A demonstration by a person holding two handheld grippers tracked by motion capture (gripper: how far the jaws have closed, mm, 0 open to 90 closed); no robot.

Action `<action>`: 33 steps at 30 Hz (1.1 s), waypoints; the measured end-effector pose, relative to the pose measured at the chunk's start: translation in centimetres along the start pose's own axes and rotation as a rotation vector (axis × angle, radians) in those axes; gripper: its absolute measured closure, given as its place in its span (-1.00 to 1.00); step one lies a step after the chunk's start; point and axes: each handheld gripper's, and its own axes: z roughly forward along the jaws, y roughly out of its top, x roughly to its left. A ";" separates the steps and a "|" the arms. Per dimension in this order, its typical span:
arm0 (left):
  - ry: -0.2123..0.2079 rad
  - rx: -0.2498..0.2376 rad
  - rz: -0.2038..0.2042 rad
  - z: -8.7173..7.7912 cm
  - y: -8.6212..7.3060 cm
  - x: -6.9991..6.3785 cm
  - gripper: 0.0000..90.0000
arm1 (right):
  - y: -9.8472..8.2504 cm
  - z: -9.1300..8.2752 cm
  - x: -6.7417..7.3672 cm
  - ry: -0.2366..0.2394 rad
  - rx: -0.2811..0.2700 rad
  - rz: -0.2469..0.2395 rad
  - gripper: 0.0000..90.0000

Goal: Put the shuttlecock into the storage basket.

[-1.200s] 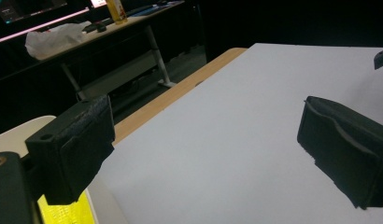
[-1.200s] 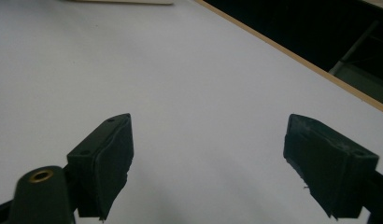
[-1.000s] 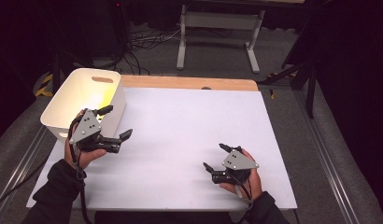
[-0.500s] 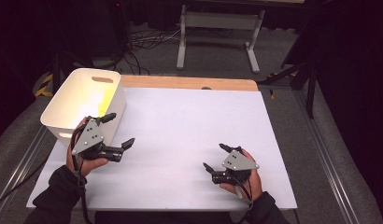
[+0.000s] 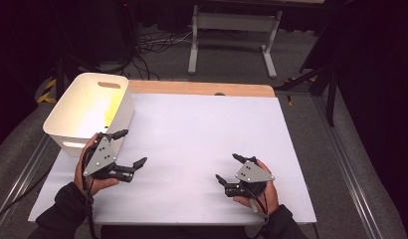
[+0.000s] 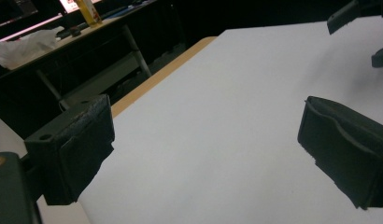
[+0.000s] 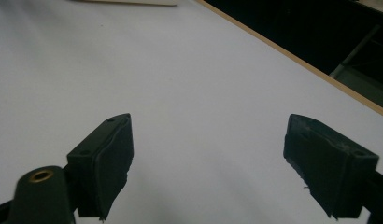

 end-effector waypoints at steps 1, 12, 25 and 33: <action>0.000 0.004 0.005 0.1 -0.1 -0.2 -0.91 | 0.0 0.0 0.0 0.002 0.001 -0.001 -0.62; -0.019 0.014 0.021 0.4 -0.4 -0.9 -0.91 | 0.0 0.1 0.1 0.005 0.004 -0.004 -0.62; -0.033 0.050 0.043 0.4 -1.5 -1.6 -0.92 | 0.2 0.1 0.4 0.010 0.000 -0.014 -0.63; -0.043 0.070 0.043 0.4 -2.6 -2.1 -0.91 | 0.3 0.0 0.7 0.013 -0.001 -0.020 -0.63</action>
